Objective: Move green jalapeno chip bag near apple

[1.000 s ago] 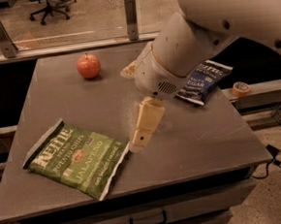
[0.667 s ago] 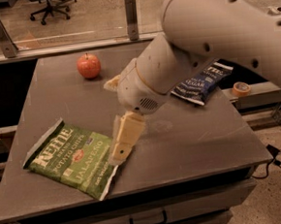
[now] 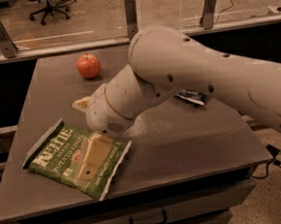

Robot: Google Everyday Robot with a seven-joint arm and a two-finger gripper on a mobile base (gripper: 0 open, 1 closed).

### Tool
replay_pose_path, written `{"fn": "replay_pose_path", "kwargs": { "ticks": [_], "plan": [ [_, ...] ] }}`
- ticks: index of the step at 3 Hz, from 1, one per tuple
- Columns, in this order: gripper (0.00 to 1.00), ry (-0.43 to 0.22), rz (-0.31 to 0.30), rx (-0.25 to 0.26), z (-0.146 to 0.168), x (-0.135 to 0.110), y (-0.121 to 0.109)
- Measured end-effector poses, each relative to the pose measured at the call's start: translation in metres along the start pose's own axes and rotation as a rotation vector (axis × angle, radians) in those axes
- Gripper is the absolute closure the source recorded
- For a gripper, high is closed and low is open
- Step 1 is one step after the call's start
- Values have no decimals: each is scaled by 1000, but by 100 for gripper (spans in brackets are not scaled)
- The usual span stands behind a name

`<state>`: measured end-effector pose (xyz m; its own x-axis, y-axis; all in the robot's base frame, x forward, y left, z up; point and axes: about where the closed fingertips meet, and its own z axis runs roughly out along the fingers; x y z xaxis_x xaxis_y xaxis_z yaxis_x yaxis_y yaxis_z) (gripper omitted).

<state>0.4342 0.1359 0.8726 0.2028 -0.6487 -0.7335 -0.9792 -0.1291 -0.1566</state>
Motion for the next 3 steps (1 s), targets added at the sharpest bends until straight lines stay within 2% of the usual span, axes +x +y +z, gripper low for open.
{"fn": "replay_pose_path", "kwargs": {
  "ticks": [1,2,3],
  "plan": [
    [0,-29,18,-6,22,1,2],
    [0,-37,80,-4,32,15,1],
    [18,-41,163,-14,45,27,-2]
  ]
}}
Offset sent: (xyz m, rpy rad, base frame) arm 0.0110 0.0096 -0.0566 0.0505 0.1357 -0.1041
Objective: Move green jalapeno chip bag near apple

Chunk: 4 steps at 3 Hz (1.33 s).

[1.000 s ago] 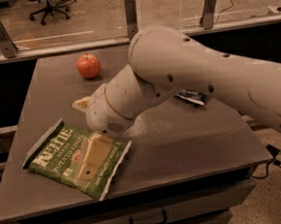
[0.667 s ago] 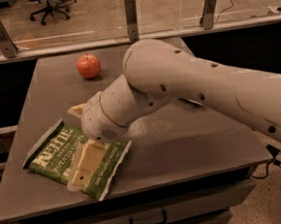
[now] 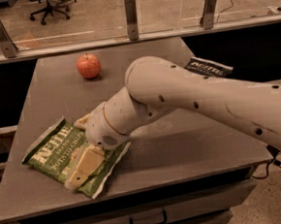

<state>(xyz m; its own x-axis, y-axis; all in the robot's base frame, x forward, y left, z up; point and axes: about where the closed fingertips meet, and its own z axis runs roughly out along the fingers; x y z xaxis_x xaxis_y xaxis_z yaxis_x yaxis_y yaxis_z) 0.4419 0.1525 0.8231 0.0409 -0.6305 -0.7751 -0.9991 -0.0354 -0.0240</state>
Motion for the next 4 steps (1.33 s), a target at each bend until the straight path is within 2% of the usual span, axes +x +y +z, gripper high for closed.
{"fn": "replay_pose_path", "kwargs": {
  "ticks": [1,3,4],
  "plan": [
    [41,-1,58,1,2,7,-3],
    [88,-3,62,3,-3,2,-4],
    [100,-3,62,3,-4,1,-4]
  ]
}}
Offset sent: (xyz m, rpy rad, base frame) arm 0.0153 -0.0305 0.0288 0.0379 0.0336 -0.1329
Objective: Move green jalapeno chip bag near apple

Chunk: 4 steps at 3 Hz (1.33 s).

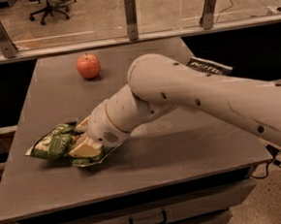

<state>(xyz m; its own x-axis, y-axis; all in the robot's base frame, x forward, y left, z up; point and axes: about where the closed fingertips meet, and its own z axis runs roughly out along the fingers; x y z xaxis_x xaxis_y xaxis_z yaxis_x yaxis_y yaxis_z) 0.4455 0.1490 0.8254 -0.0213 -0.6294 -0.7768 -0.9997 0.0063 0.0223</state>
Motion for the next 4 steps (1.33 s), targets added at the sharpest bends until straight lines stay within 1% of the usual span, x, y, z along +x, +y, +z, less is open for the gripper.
{"fn": "replay_pose_path", "kwargs": {
  "ticks": [3,4],
  "plan": [
    [100,0,0,0,0,0,0],
    [100,15,-84,101,-42,-32,4]
  ]
}}
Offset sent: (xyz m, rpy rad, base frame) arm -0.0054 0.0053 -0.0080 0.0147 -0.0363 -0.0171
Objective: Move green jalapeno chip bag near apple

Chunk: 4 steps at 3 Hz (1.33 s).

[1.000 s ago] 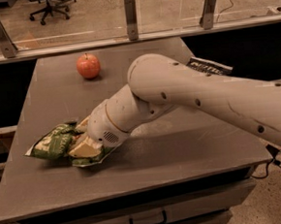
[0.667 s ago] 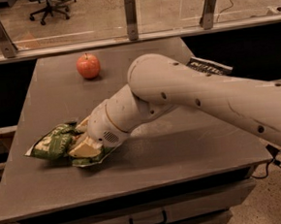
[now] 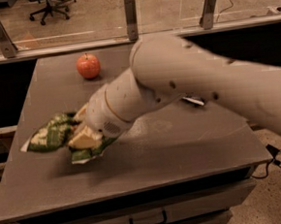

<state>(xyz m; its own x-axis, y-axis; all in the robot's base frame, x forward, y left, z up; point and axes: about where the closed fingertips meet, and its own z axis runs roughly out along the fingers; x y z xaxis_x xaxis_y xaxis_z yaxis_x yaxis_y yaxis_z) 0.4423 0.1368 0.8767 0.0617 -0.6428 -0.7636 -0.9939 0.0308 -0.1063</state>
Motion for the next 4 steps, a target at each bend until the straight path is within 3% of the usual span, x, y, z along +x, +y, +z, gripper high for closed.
{"fn": "replay_pose_path", "kwargs": {
  "ticks": [1,2,3,4],
  "plan": [
    [82,11,-63,52,-19,-29,11],
    [58,8,-80,56,-20,-31,9],
    [60,10,-149,139,-42,-35,-23],
    [92,-1,-255,275,-94,-41,-89]
  ]
}}
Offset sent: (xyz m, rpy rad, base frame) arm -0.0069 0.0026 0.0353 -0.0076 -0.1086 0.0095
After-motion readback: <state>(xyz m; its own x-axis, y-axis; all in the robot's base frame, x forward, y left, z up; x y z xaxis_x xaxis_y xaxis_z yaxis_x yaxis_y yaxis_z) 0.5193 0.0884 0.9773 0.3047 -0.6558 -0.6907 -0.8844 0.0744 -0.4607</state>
